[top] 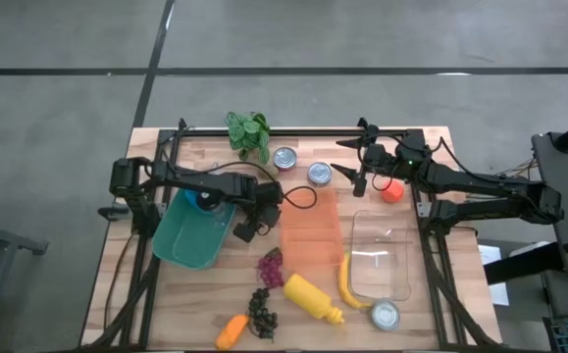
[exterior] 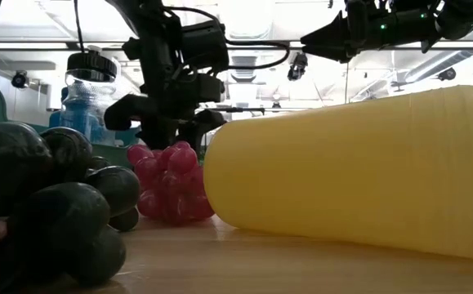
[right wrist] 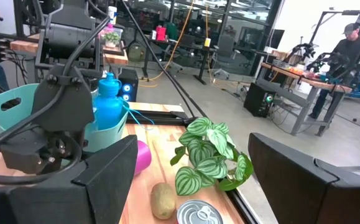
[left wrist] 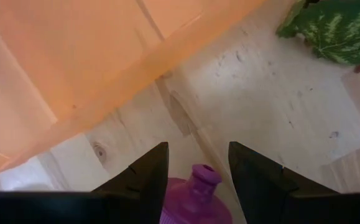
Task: Pick & Place Food Item
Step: Put the violet water bottle into the green bin
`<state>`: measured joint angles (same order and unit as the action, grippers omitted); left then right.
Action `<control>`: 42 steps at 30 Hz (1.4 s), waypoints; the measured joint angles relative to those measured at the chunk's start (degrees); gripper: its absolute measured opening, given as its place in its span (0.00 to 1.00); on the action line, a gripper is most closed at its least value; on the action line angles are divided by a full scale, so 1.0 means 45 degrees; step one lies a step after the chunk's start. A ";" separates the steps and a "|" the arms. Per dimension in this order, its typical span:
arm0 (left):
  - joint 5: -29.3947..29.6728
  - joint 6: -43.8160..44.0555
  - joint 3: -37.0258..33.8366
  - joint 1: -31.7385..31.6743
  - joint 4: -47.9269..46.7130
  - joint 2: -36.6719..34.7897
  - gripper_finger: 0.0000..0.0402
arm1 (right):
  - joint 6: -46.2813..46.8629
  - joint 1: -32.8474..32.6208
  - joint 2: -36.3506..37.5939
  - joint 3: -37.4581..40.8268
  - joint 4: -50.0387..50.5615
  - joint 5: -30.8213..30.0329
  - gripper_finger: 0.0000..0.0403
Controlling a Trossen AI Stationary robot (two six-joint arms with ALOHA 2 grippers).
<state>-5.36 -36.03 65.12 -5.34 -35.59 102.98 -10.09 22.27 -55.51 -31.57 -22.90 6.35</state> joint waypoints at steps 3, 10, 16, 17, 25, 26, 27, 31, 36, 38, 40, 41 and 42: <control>0.0018 0.0005 0.0000 0.0000 0.0062 0.0144 0.43 | 0.0000 -0.0001 0.0000 -0.0005 0.0000 0.0000 0.76; 0.0018 0.0107 0.0014 -0.0010 0.0145 0.0951 0.43 | 0.0000 0.0000 0.0000 0.0000 0.0003 0.0000 0.76; 0.0051 0.0279 0.0049 -0.0010 0.0212 0.1137 0.43 | 0.0000 -0.0002 0.0000 -0.0001 0.0009 0.0000 0.76; 0.0068 0.0345 0.0049 -0.0010 0.0207 0.1137 0.43 | 0.0000 -0.0002 0.0000 0.0000 0.0010 0.0000 0.76; 0.0290 0.0437 0.1395 0.0010 -0.0895 0.0992 0.43 | 0.0000 0.0002 0.0001 0.0000 0.0015 0.0000 0.76; 0.0383 0.0427 0.1716 0.0010 -0.1197 0.0964 0.43 | 0.0000 -0.0001 0.0000 -0.0001 0.0015 0.0000 0.76; 0.0545 0.0394 0.2003 0.0010 -0.1531 0.0948 0.43 | 0.0000 -0.0002 0.0000 -0.0003 0.0015 0.0000 0.76; 0.1123 -0.0073 0.2896 -0.0167 -0.2684 0.0889 0.43 | 0.0000 0.0003 0.0000 0.0000 0.0019 0.0000 0.76; 0.1448 0.0685 0.3301 -0.0568 -0.3934 0.0889 0.43 | 0.0000 0.0001 0.0001 -0.0001 0.0019 0.0000 0.76; 0.1497 0.1356 0.3342 -0.0656 -0.4163 0.0889 0.43 | 0.0000 0.0000 0.0001 -0.0003 0.0019 0.0000 0.76; 0.1737 0.1204 0.3337 -0.0661 -0.4247 0.0889 0.43 | 0.0000 -0.0002 0.0000 -0.0002 0.0019 0.0000 0.76; 0.1902 0.0779 0.3333 -0.0661 -0.4238 0.0889 0.43 | 0.0000 0.0003 0.0000 0.0000 0.0019 0.0000 0.76; 0.2068 0.0240 0.3324 -0.0661 -0.4229 0.0889 0.43 | 0.0000 -0.0002 0.0000 0.0000 0.0019 0.0000 0.76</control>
<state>3.95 -34.95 80.08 -8.32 -54.62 106.98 -10.09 22.26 -55.51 -31.57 -22.81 6.35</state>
